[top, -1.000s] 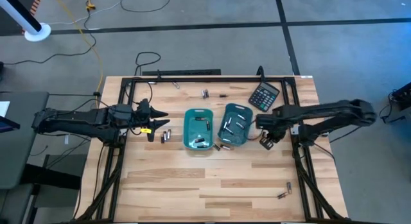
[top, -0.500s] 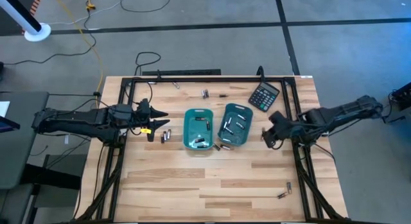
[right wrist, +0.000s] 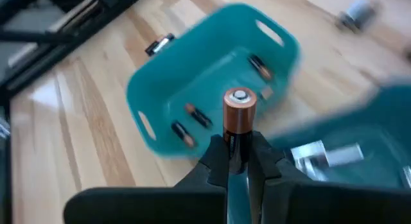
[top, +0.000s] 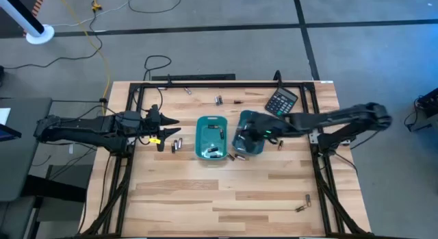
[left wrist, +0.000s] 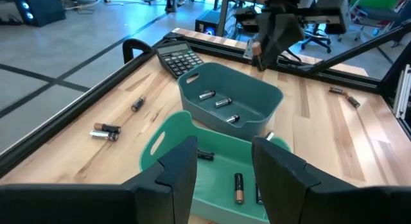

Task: Sort batteries
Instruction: Put the black battery into the green bin

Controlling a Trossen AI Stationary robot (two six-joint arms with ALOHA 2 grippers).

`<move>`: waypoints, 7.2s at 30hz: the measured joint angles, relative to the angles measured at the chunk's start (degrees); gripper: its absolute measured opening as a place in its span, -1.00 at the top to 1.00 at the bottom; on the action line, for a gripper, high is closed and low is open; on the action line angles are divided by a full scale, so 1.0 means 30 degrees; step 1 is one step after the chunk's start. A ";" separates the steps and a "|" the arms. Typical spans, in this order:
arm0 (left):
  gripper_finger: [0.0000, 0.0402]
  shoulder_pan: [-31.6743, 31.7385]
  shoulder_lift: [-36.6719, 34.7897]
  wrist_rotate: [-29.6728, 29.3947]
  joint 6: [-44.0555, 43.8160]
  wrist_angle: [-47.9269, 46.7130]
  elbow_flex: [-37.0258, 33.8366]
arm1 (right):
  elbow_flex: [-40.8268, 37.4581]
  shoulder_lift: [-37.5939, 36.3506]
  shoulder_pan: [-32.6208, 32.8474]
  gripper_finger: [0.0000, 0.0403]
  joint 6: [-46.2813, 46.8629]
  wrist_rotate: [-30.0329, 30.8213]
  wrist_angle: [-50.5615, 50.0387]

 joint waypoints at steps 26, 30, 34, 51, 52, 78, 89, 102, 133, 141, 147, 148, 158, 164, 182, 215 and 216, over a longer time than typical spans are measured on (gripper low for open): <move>0.30 -0.0003 0.0010 -0.0073 -0.1276 -0.1807 0.0007 | 2.2216 2.0760 -0.2734 0.88 -0.9864 -0.4530 -1.4952; 0.30 -0.0003 0.0007 -0.0058 -0.1334 -0.2389 0.0015 | 2.2598 2.1670 -0.2906 0.88 -0.9840 -0.4762 -1.5094; 0.30 -0.0003 0.0000 -0.0058 -0.1336 -0.2558 0.0015 | 2.2640 2.1887 -0.3023 0.82 -0.9544 -0.4762 -1.5267; 0.30 -0.0003 0.0000 -0.0051 -0.1183 -0.2601 0.0015 | 2.2543 2.1657 -0.3123 0.47 -0.9327 -0.4735 -1.5022; 0.30 -0.0003 0.0000 -0.0051 -0.1183 -0.2594 0.0015 | 2.2537 2.1585 -0.3125 0.47 -0.9264 -0.4740 -1.4967; 0.30 -0.0003 0.0005 -0.0022 -0.2143 -0.4263 0.0015 | 1.3722 0.7213 -0.2580 0.46 -0.6107 -0.1773 -1.1864; 0.30 -0.0003 0.0007 -0.0251 -0.2001 -0.4403 0.0015 | 0.0226 -0.3984 0.0244 0.46 0.0043 0.0526 -0.5778; 0.30 -0.0020 0.1886 -0.3437 -0.8826 -0.6006 0.0960 | -0.5364 -1.3201 0.2076 0.46 0.3668 0.1992 -0.6598; 0.30 -0.0315 1.5222 0.2727 -2.5117 -1.3475 0.4874 | -0.5699 -1.8977 0.1276 0.46 0.1650 0.1984 -1.3346; 0.30 -0.0309 1.6414 0.2783 -2.4847 -1.3369 0.4852 | -0.5694 -1.9270 0.1276 0.46 0.1650 0.1977 -1.3387; 0.30 -0.0309 1.6538 0.3202 -2.5184 -1.1850 0.3815 | -0.5694 -1.9270 0.1276 0.46 0.1650 0.1977 -1.3387; 0.30 -0.0309 1.6538 0.3256 -2.5222 -1.1508 0.3600 | -0.5694 -1.9270 0.1276 0.46 0.1650 0.1977 -1.3387; 0.30 -0.0293 1.6480 0.2944 -2.4225 -1.0892 0.3155 | -0.5694 -1.9270 0.1276 0.46 0.1650 0.1970 -1.3387; 0.40 -0.0164 1.6487 0.2763 -2.2736 -1.0836 0.3147 | -0.5694 -1.9270 0.1276 0.46 0.1650 0.1970 -1.3387; 0.78 -0.1386 1.4287 0.1767 -2.5149 -1.4116 0.3743 | -0.5688 -1.9270 0.1276 0.46 0.1361 0.1967 -1.3387; 0.75 0.3092 2.3435 0.3274 -1.1836 -1.6710 2.1689 | -0.5672 -1.9263 0.1276 0.46 0.1824 0.1963 -1.3234; 0.74 0.3108 2.3954 0.3659 -1.1778 -1.6732 2.1689 | -0.5672 -1.9263 0.1276 0.46 0.1833 0.1963 -1.3234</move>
